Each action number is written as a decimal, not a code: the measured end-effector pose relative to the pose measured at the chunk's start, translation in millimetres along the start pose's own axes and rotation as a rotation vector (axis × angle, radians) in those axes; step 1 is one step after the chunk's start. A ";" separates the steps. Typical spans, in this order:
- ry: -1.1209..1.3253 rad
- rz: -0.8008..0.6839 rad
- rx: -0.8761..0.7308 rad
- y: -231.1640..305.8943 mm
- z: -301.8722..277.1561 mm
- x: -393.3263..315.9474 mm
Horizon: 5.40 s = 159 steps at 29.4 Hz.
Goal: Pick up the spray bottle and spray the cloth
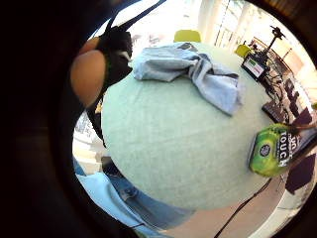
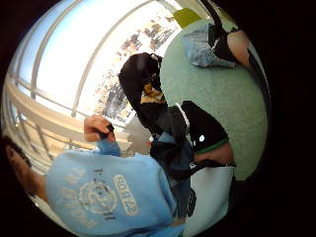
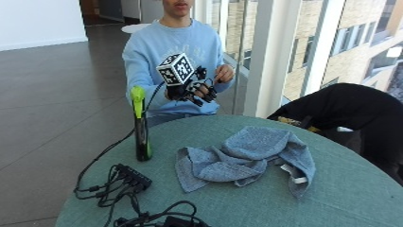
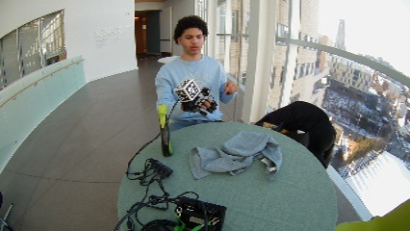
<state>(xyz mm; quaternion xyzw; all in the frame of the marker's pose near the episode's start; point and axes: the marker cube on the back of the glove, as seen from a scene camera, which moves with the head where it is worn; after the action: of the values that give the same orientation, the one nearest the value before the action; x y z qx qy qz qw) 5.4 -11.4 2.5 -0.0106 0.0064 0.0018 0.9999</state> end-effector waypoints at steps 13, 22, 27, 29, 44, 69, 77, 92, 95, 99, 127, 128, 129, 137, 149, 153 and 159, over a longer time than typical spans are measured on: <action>0.033 0.068 -0.063 -18.4 6.8 22.9; 0.010 0.083 -0.076 1.8 2.7 22.0; -0.016 0.115 -0.038 33.5 -16.4 21.1; -0.034 0.135 -0.022 48.4 -24.3 23.6; -0.152 0.406 0.229 126.0 -69.9 77.5; -0.532 0.631 0.435 101.3 -85.4 202.7; -0.594 0.656 0.480 76.4 -74.2 219.9; -0.636 0.695 0.548 55.6 -66.9 235.8; -0.597 0.684 0.585 56.1 -67.5 237.9; -0.544 0.668 0.600 53.8 -70.8 241.0; -0.320 0.478 -0.255 -111.7 -91.4 118.6; -0.316 0.480 -0.269 -114.7 -87.4 116.7; -0.313 0.482 -0.281 -117.1 -83.7 115.1; -0.285 0.495 -0.365 -125.5 -59.4 114.2; -0.231 0.524 -0.419 -118.7 -49.5 121.2; -0.228 0.526 -0.414 -118.7 -49.7 120.5; -0.230 0.513 -0.407 -120.0 -51.2 120.6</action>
<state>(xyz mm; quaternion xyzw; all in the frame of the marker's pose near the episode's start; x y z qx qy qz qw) 125.7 -132.1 -47.7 -0.2077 -0.1046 0.2557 0.9384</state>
